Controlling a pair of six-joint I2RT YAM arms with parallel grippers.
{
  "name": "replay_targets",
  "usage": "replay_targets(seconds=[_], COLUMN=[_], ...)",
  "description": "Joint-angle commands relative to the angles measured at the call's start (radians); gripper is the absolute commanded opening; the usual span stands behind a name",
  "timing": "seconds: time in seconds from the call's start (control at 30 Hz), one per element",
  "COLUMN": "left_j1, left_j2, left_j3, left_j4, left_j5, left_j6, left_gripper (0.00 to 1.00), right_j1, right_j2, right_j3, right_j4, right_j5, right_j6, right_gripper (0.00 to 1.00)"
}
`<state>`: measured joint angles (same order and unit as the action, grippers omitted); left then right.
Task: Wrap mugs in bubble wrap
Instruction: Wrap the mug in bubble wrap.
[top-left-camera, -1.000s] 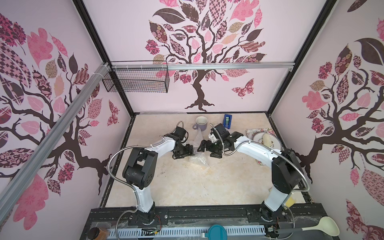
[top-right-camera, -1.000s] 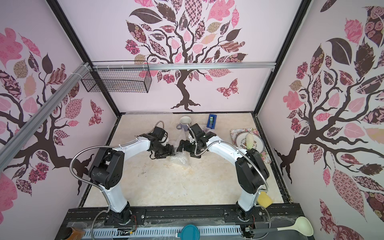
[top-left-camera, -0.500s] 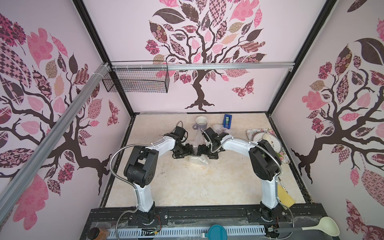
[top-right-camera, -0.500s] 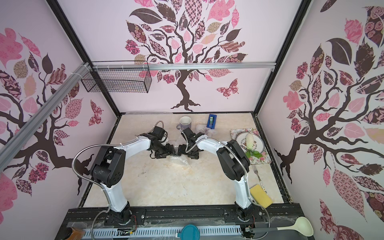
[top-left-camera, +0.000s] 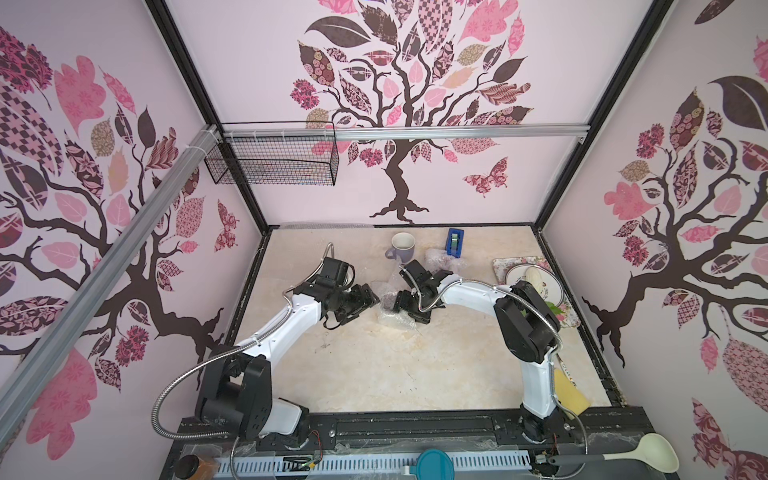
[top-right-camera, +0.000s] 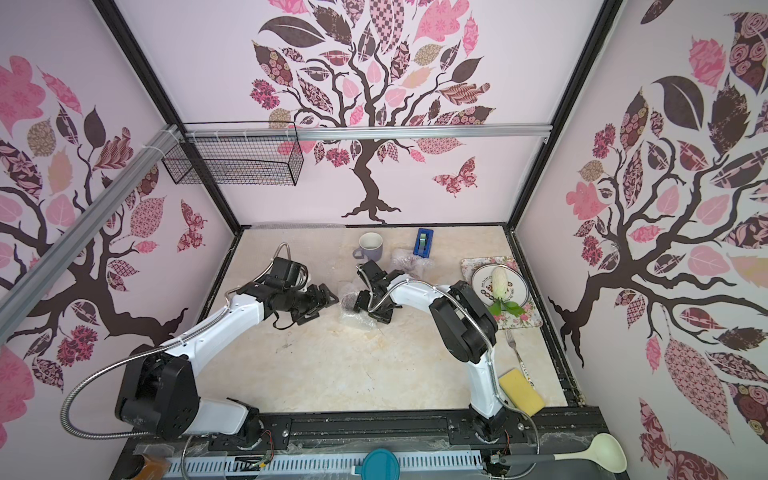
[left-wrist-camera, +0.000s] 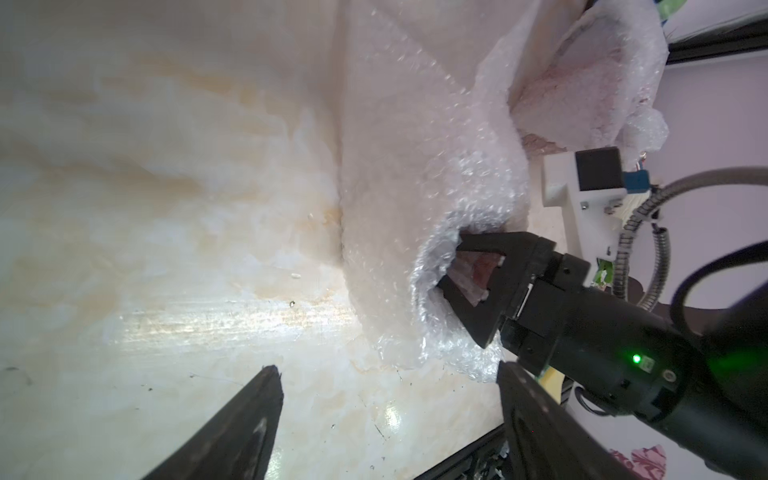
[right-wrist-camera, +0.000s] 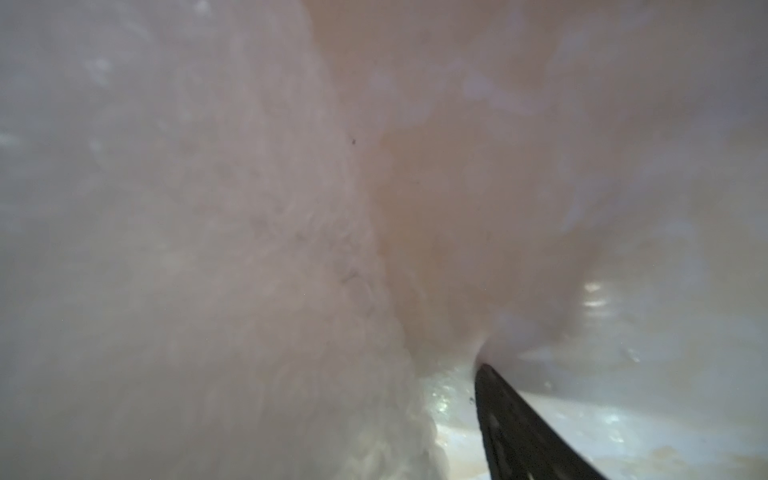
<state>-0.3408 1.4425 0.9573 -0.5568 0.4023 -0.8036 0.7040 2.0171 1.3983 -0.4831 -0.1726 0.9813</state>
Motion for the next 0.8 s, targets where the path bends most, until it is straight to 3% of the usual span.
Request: replay_targets(seconds=[0.0,0.5,0.77], left_j1=[-0.015,-0.061,-0.118], left_j2=[0.054,0.279,0.482], left_j3=[-0.042,0.138,0.322], left_j4=[0.128,0.001,-0.160], left_j5=[0.030,-0.028,0.011], left_j6=[-0.101,0.019,0.211], left_gripper=[0.82,0.80,0.66], right_j1=[0.008,0.010,0.010], right_j2=[-0.037,-0.108,-0.196], right_j3=[-0.057,-0.128,-0.194], right_j4=[-0.023,0.032,0.095], right_j5=[0.023,-0.063,-0.146], right_j6=[0.115,0.147,0.199], right_gripper=[0.78,0.79,0.81])
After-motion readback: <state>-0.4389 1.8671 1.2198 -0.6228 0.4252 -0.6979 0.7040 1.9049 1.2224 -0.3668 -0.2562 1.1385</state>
